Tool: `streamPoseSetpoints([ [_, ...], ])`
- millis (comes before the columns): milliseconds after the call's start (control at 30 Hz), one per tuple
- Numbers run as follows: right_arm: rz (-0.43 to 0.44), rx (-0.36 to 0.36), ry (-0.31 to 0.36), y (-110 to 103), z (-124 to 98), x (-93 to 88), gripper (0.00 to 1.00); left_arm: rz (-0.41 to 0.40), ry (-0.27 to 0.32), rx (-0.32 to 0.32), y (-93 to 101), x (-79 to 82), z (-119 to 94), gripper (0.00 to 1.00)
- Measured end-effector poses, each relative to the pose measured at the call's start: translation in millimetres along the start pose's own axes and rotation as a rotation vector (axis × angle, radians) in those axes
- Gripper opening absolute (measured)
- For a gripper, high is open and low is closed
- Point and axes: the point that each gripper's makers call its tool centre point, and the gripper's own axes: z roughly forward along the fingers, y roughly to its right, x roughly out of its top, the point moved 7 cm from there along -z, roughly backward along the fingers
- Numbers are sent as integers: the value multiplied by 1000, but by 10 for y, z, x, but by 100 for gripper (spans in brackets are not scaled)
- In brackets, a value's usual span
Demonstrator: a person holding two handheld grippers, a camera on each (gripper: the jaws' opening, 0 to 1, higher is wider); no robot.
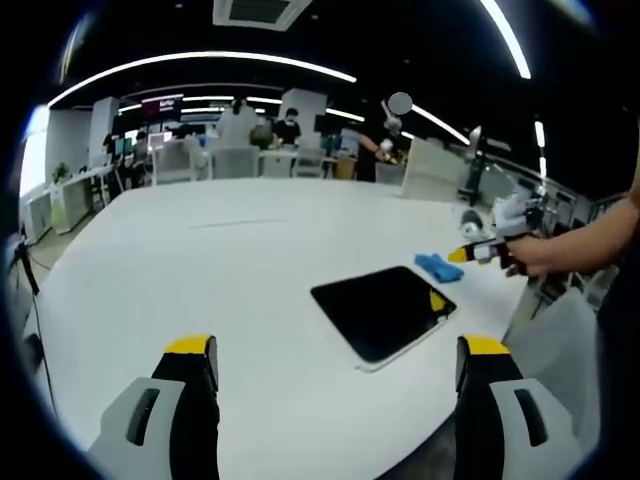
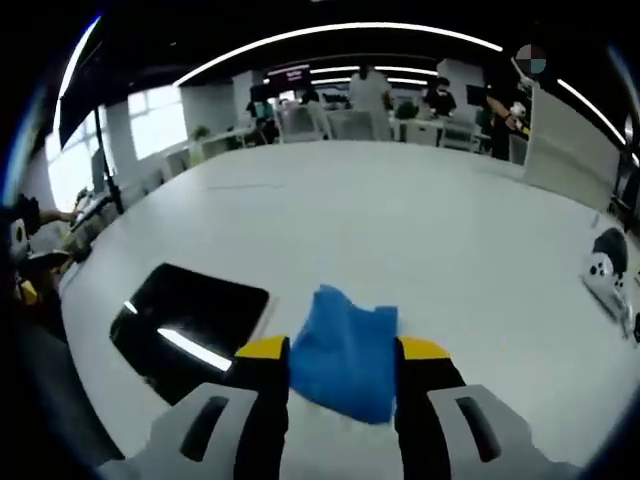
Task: Wipe the mirror surface with the cleaning cloth until all visible marks leave the cleaned area.
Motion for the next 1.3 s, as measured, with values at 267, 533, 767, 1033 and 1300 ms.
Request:
streamPoseSetpoints([
  [267,4,-65,-59,2,200,-105,20,-17,20,-2,-27,15,-11,99],
  [533,-17,-113,-110,-8,217,-225,2,-6,20,-10,-10,17,-5,98],
  [767,31,-97,-142,40,236,-190,0,-18,6,-12,-19,-2,0,98],
  [1033,142,-45,-130,-38,226,-23,0,3,7,-12,-8,-2,0,98],
  [1300,187,15,-107,-228,225,220,0,15,0,-20,8,-10,12,98],
])
